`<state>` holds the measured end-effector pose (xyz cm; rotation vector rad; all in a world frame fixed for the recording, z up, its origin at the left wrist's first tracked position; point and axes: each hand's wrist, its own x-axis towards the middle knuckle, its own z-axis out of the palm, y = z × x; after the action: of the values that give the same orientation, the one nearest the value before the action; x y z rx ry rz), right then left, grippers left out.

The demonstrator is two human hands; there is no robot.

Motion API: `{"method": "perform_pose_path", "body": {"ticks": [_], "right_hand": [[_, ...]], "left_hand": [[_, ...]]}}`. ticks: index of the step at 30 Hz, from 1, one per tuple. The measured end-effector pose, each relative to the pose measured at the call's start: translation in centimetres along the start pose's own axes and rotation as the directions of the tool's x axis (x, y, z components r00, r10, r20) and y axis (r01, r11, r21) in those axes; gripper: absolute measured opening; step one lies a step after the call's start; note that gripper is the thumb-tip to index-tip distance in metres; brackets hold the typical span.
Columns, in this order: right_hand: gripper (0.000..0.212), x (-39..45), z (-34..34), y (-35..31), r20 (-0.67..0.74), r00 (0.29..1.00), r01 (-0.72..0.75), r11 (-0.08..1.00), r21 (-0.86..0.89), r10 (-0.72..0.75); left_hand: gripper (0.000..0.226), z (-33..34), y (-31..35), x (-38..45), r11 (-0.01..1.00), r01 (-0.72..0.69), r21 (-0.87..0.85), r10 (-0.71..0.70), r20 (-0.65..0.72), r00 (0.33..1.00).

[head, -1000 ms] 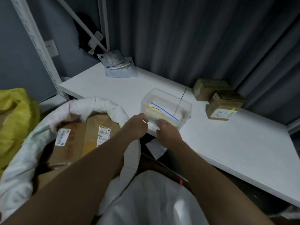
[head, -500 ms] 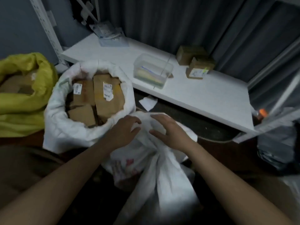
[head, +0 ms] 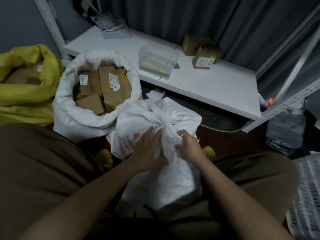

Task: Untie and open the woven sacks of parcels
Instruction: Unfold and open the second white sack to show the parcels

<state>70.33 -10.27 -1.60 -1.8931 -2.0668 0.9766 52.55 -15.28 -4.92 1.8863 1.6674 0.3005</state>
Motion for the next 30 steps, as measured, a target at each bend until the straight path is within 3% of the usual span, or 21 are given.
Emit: {"method": "perform_pose_path", "body": {"ticks": [6,8,11,15,17,19,21,24,26,28,30], "right_hand": [[0.023,9.3,-1.5,-5.3,-0.085,0.996,0.048,0.968,0.248,-0.028],[0.019,12.5,-2.5,-6.8,-0.09,0.996,0.022,0.954,0.299,0.006],[0.014,16.4,-3.6,-8.4,-0.08,0.995,-0.026,0.93,0.366,0.059],[0.027,19.3,-4.3,-10.1,-0.048,0.995,-0.057,0.903,0.425,0.086],[0.033,19.9,-4.4,-10.6,-0.035,0.995,-0.068,0.9,0.43,0.091],[0.04,20.0,-4.3,-10.7,-0.015,0.995,-0.081,0.888,0.452,0.099],[0.047,19.4,-4.4,-10.8,0.035,0.994,-0.103,0.86,0.5,0.099],[0.074,16.7,-5.9,-11.5,0.116,0.993,-0.044,0.927,0.373,0.0],[0.072,13.7,-7.1,-11.7,0.108,0.985,0.111,0.972,0.208,-0.135],[0.07,9.9,-8.3,-11.7,0.089,0.964,0.24,0.962,0.126,-0.252],[0.075,6.3,-9.2,-11.1,0.104,0.941,0.315,0.947,0.067,-0.321]], "left_hand": [[0.133,-2.5,-0.9,1.6,0.99,0.004,-0.141,-0.014,-0.071,0.997],[0.135,-3.7,-1.9,2.4,0.985,0.073,-0.155,-0.082,-0.05,0.995],[0.13,-6.2,-1.8,2.7,0.989,0.148,0.007,-0.148,0.05,0.988],[0.128,-6.9,-0.7,2.5,0.975,-0.019,0.223,0.0,0.083,0.997],[0.127,-6.1,-0.9,2.4,0.94,-0.097,0.326,0.101,0.006,0.995],[0.108,-5.8,-1.4,2.7,0.891,-0.136,0.433,0.214,-0.138,0.967],[0.065,-5.8,-2.1,3.0,0.882,-0.2,0.426,0.317,-0.225,0.921],[0.043,-7.3,-2.7,3.5,0.905,-0.227,0.359,0.323,-0.234,0.917],[0.041,-8.2,-2.4,4.2,0.934,-0.204,0.294,0.277,-0.236,0.931],[0.043,-9.5,-1.1,5.1,0.914,-0.181,0.362,0.279,-0.238,0.93],[0.039,-11.3,0.8,5.7,0.893,-0.084,0.442,0.182,-0.184,0.966]]}}
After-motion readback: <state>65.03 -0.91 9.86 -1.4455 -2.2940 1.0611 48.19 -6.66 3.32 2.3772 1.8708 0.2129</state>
